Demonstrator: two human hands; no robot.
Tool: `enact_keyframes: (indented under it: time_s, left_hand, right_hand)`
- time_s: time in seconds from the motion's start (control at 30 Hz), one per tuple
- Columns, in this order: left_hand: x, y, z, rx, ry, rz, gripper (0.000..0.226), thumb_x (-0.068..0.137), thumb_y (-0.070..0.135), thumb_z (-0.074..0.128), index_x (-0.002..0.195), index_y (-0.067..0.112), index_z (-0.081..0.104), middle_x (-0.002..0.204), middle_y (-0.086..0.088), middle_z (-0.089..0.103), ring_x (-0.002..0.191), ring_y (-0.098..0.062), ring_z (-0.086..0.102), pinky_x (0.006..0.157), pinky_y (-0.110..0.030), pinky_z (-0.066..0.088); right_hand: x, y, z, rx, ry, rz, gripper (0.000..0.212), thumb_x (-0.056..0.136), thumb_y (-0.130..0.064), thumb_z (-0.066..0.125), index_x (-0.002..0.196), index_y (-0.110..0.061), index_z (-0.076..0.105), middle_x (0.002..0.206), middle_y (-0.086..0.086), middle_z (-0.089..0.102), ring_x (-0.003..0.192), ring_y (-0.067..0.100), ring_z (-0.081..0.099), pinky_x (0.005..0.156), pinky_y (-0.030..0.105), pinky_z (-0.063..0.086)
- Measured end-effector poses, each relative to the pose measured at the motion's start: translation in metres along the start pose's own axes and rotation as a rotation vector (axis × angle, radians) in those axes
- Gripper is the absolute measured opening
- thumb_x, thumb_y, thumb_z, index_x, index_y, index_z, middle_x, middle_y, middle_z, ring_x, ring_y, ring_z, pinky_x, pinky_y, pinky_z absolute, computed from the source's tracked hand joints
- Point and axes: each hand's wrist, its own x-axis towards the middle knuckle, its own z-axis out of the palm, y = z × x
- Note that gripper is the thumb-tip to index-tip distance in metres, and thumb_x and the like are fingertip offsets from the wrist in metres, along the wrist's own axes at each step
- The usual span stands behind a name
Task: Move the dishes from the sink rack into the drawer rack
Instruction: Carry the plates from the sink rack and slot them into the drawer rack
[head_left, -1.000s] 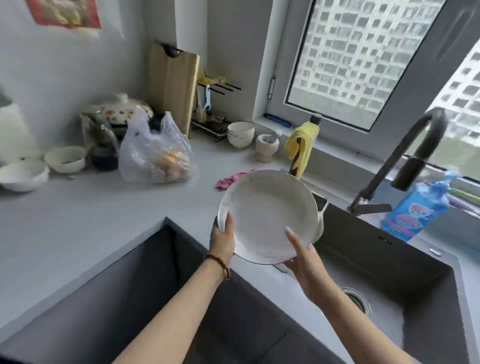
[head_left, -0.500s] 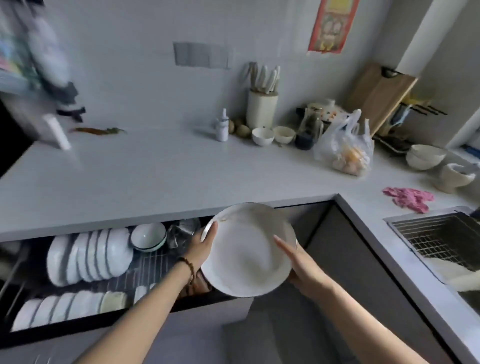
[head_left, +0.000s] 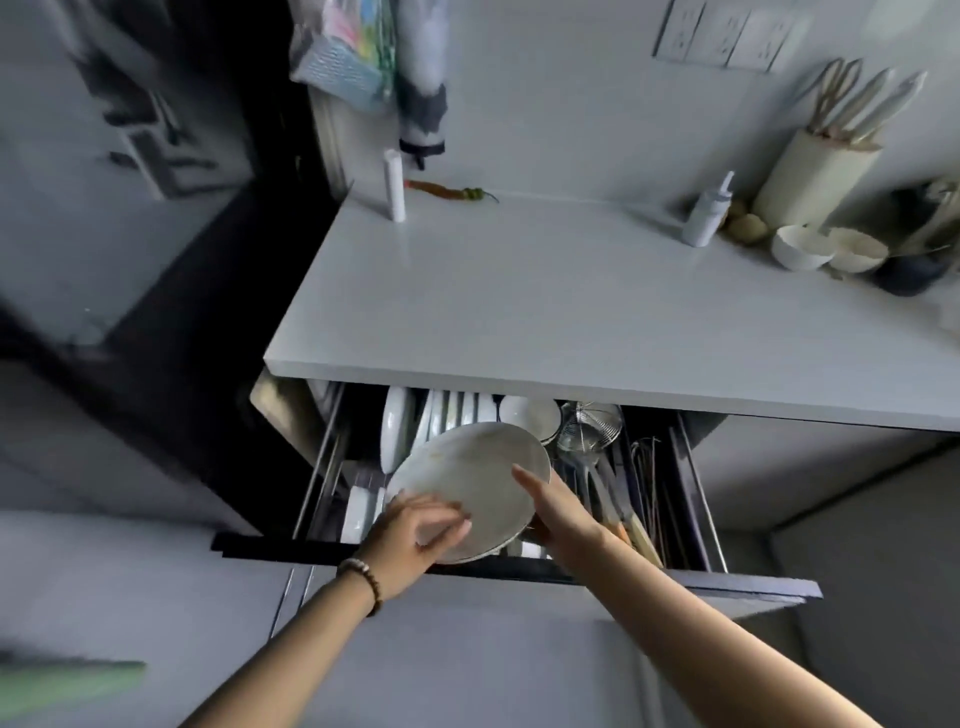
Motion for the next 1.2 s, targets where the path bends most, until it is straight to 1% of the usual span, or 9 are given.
enact_keyframes:
  time_s: [0.1,0.23,0.4,0.5,0.67,0.77,0.87,1.0,1.2]
  left_hand:
    - [0.000,-0.024,-0.018,-0.123,-0.037,-0.037,0.058,0.054,0.091,0.044,0.093,0.053,0.064,0.112,0.035,0.057,0.116,0.017,0.043,0.107,-0.017,0.032]
    - [0.004,-0.053,-0.042,-0.200,-0.056,-0.109,0.042,0.060,0.071,0.066,0.099,0.054,0.064,0.112,0.038,0.057,0.115,0.016,0.047,0.101,-0.014,0.037]
    - [0.016,-0.090,-0.051,-0.146,0.025,-0.066,0.033,0.086,0.047,0.056,0.118,0.040,0.061,0.115,0.023,0.064,0.110,0.006,0.057,0.095,-0.020,0.048]
    - [0.019,-0.099,-0.057,-0.172,0.086,-0.023,0.050,0.086,0.062,0.042,0.111,0.026,0.066,0.101,0.011,0.071,0.096,0.002,0.064,0.084,-0.024,0.053]
    - [0.027,-0.116,-0.069,-0.310,0.203,-0.019,0.062,0.083,0.069,0.037,0.108,0.021,0.068,0.097,0.006,0.072,0.092,-0.003,0.066,0.081,-0.027,0.054]
    - [0.031,-0.134,-0.072,-0.362,0.208,-0.072,0.057,0.085,0.066,0.042,0.099,0.017,0.067,0.089,-0.007,0.072,0.086,-0.020,0.068,0.079,-0.039,0.055]
    - [0.035,-0.143,-0.079,-0.411,0.221,-0.127,0.066,0.083,0.066,0.044,0.087,0.002,0.061,0.069,-0.011,0.063,0.063,-0.019,0.059,0.061,-0.036,0.052]
    - [0.034,-0.145,-0.084,-0.454,0.283,-0.158,0.036,0.089,0.040,0.051,0.070,0.009,0.059,0.042,0.009,0.040,0.040,-0.003,0.034,0.043,-0.011,0.025]
    - [0.046,-0.158,-0.078,-0.591,0.305,-0.201,0.023,0.091,0.033,0.050,0.078,0.020,0.063,0.050,0.010,0.048,0.048,-0.001,0.039,0.049,-0.012,0.033]
  right_hand:
    - [0.029,-0.005,0.039,-0.056,-0.050,-0.001,0.016,0.098,-0.034,0.049,0.104,-0.021,0.056,0.092,0.007,0.063,0.074,0.017,0.061,0.048,0.022,0.051]
    - [0.063,-0.007,0.079,-0.117,-0.097,0.078,0.040,0.102,-0.043,0.029,0.126,-0.017,0.050,0.106,0.016,0.060,0.089,0.027,0.063,0.062,0.034,0.058]
    - [0.104,-0.005,0.110,-0.230,-0.116,0.052,0.045,0.103,-0.041,0.025,0.131,-0.012,0.044,0.110,0.018,0.059,0.096,0.032,0.062,0.072,0.038,0.058]
    - [0.119,-0.011,0.124,-0.236,-0.096,0.118,0.038,0.103,-0.040,0.029,0.126,-0.014,0.043,0.098,0.010,0.058,0.085,0.025,0.063,0.066,0.034,0.056]
    - [0.134,-0.016,0.149,-0.363,-0.170,0.062,0.047,0.098,-0.051,0.034,0.125,-0.014,0.045,0.109,0.010,0.060,0.090,0.022,0.063,0.068,0.032,0.058]
    - [0.139,-0.009,0.167,-0.331,-0.155,0.058,0.084,0.080,-0.073,0.047,0.143,-0.018,0.031,0.139,0.009,0.047,0.120,0.030,0.052,0.063,0.024,0.055]
    - [0.144,-0.002,0.179,-0.261,-0.180,0.047,0.109,0.066,-0.083,0.052,0.152,-0.031,0.009,0.158,0.001,0.021,0.139,0.033,0.033,0.080,0.031,0.055]
    - [0.145,0.012,0.188,-0.186,-0.216,0.014,0.081,0.092,-0.059,0.040,0.152,-0.033,-0.007,0.161,-0.001,0.007,0.144,0.031,0.022,0.106,0.042,0.037]
    - [0.163,0.029,0.193,-0.178,-0.270,-0.020,0.087,0.085,-0.061,0.047,0.151,-0.039,-0.005,0.161,-0.007,0.000,0.147,0.022,0.012,0.102,0.032,0.035]
